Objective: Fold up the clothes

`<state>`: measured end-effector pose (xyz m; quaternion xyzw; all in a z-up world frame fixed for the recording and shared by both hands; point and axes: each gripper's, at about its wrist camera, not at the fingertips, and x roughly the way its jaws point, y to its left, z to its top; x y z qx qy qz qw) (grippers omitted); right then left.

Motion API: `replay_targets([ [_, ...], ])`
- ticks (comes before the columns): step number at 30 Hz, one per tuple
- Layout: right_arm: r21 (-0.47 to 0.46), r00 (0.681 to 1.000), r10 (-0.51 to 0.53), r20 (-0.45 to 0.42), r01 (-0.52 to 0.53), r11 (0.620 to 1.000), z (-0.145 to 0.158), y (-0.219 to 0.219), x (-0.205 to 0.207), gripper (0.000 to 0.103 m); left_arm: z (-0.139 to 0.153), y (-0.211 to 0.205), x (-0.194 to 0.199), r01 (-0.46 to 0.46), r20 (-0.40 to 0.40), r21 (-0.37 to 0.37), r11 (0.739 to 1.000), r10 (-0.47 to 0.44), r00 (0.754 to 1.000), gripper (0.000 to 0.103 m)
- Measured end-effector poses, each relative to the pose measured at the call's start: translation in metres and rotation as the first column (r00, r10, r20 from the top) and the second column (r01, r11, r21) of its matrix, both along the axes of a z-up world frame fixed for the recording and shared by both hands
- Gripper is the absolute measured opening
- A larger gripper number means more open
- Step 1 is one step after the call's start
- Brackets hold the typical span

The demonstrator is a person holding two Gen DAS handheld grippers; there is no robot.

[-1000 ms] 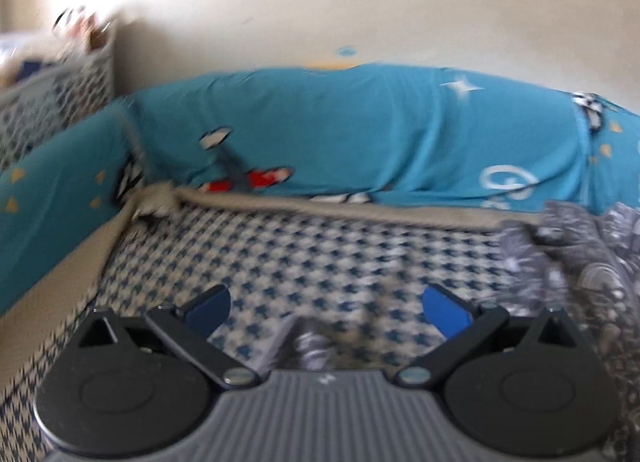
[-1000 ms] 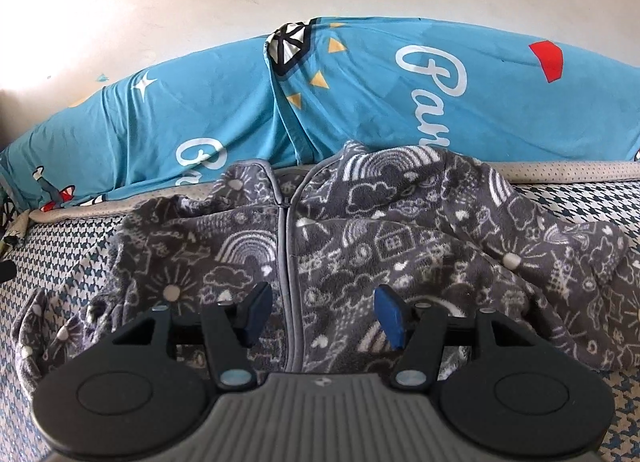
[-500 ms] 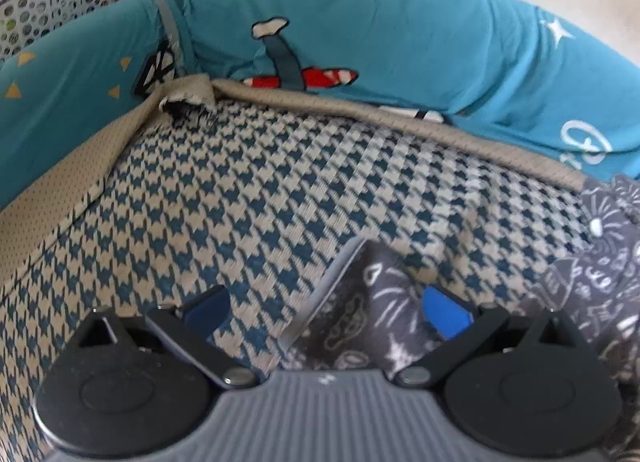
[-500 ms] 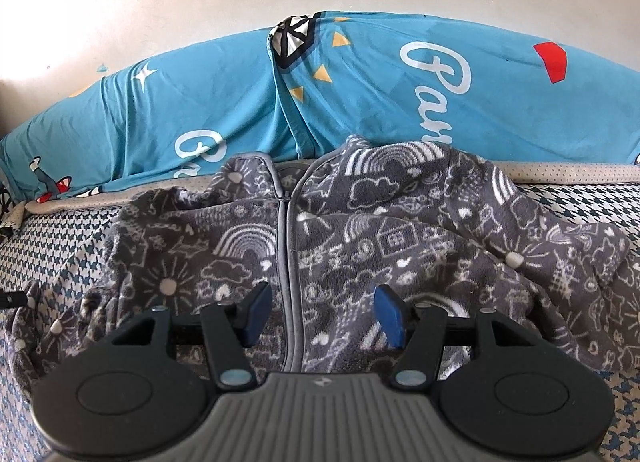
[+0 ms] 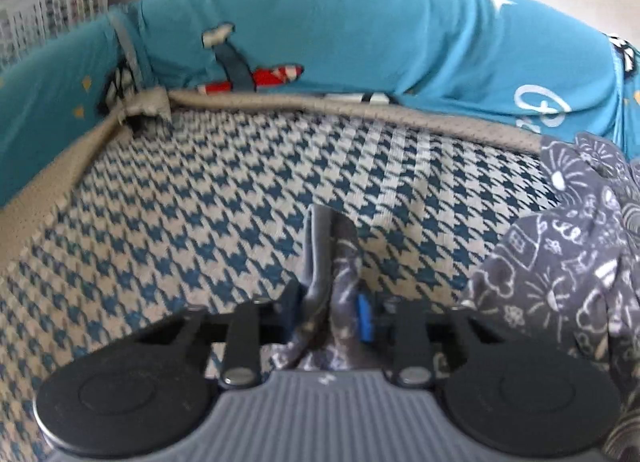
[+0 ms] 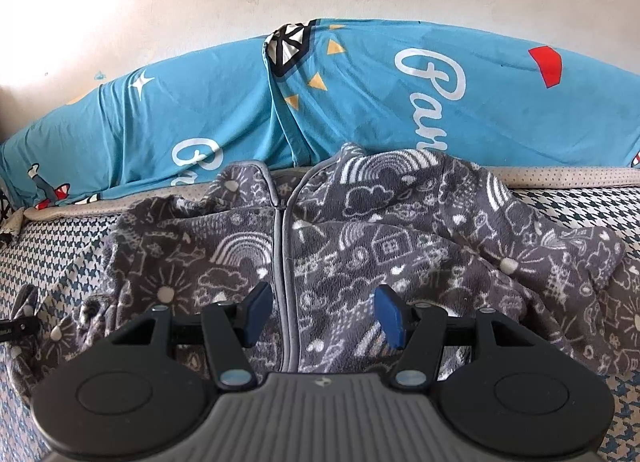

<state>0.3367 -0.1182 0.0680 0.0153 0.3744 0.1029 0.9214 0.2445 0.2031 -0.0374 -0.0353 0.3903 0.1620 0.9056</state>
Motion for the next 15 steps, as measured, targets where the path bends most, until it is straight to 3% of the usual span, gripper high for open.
replay_targets([
  [7, 0.020, 1.000, -0.015, 0.015, 0.015, 1.000, 0.003, -0.006, -0.002, 0.056, 0.019, -0.021, -0.051, -0.075, 0.102, 0.223, 0.972, 0.053, 0.993, 0.021],
  [15, 0.041, 1.000, -0.009, 0.029, 0.008, 0.999, 0.006, -0.009, -0.010, 0.056, 0.056, -0.006, -0.121, -0.278, 0.205, 0.253, 0.927, 0.229, 0.952, 0.021],
])
